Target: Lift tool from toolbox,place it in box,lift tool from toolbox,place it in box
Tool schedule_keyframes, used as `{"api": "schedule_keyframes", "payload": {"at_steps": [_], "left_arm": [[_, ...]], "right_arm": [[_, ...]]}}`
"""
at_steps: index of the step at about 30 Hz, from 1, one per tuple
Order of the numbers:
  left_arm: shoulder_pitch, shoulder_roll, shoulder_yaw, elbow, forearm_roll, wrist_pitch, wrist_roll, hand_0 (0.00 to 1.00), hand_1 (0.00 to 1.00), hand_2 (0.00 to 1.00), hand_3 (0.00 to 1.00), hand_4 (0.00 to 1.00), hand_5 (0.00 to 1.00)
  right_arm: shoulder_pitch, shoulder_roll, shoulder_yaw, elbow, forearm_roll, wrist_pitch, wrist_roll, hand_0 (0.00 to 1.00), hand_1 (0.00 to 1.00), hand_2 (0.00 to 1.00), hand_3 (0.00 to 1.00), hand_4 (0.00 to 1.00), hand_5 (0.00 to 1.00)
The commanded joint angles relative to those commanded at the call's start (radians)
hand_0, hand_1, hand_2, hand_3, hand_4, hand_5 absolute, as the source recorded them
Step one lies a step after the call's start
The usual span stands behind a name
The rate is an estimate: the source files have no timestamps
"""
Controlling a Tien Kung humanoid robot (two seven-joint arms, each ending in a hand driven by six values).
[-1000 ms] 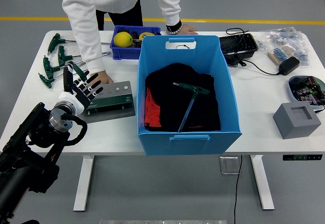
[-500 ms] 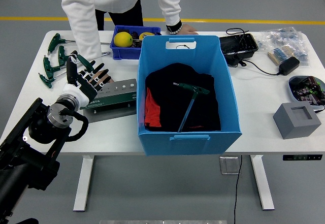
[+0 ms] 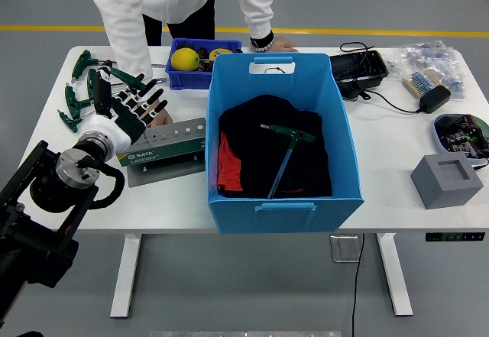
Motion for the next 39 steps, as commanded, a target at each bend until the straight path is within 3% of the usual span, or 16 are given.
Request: {"api": "schedule_keyframes", "payload": {"at_steps": [7,13,18,19,24,25,30,31,36,37,39], "left_arm": [[-0.036,0.013,0.028,-0.060,-0.031,0.005,-0.012,0.404,0.599,0.741,0.742,0.768,0.998],[-0.126,0.018,0.105,-0.066,-0.046,-0.011,-0.010,0.411,0.603,0.737,0.742,0.757,0.998],[-0.194,0.002,0.186,-0.047,-0.049,-0.029,-0.013,0.411,0.603,0.737,0.742,0.757,0.998],[-0.210,-0.006,0.212,-0.041,-0.053,-0.029,-0.020,0.402,0.600,0.723,0.731,0.922,0.778],[-0.255,-0.033,0.291,-0.017,-0.058,-0.028,-0.041,0.402,0.600,0.723,0.731,0.922,0.778],[-0.260,-0.036,0.301,-0.013,-0.055,-0.027,-0.044,0.376,0.568,0.676,0.682,0.998,0.550],[-0.281,-0.054,0.342,0.008,0.007,-0.013,-0.047,0.376,0.568,0.676,0.682,0.998,0.550],[-0.283,-0.055,0.348,0.011,0.016,-0.008,-0.047,0.331,0.524,0.566,0.561,0.998,0.312],[-0.283,-0.057,0.372,0.022,0.058,0.001,-0.039,0.331,0.524,0.566,0.561,0.998,0.312],[-0.283,-0.057,0.376,0.023,0.066,0.003,-0.034,0.292,0.457,0.508,0.484,0.976,0.088],[-0.282,-0.056,0.382,0.024,0.072,0.008,-0.030,0.292,0.457,0.508,0.484,0.976,0.088]], "right_arm": [[0.003,-0.001,-0.003,0.000,0.005,0.001,0.001,0.691,0.675,0.740,0.584,0.789,0.691],[0.008,-0.005,-0.011,0.000,0.010,0.002,0.002,0.691,0.675,0.739,0.583,0.789,0.690],[0.013,-0.007,-0.020,0.000,0.017,0.002,0.003,0.691,0.675,0.739,0.583,0.789,0.690],[0.015,-0.008,-0.024,0.000,0.020,0.002,0.004,0.690,0.675,0.739,0.583,0.789,0.690],[0.021,-0.011,-0.037,0.000,0.035,0.002,0.008,0.690,0.675,0.739,0.583,0.789,0.690],[0.022,-0.011,-0.039,0.000,0.037,0.002,0.009,0.689,0.675,0.739,0.583,0.789,0.691],[0.027,-0.014,-0.046,0.000,0.045,0.002,0.012,0.689,0.675,0.739,0.583,0.789,0.691],[0.027,-0.014,-0.047,0.000,0.046,0.002,0.012,0.689,0.675,0.739,0.583,0.788,0.691],[0.028,-0.015,-0.051,0.000,0.049,0.003,0.011,0.689,0.675,0.739,0.583,0.788,0.691],[0.028,-0.015,-0.050,0.000,0.048,0.003,0.011,0.689,0.675,0.739,0.583,0.788,0.690],[0.028,-0.015,-0.049,0.000,0.045,0.003,0.009,0.689,0.675,0.739,0.583,0.788,0.690]]}}
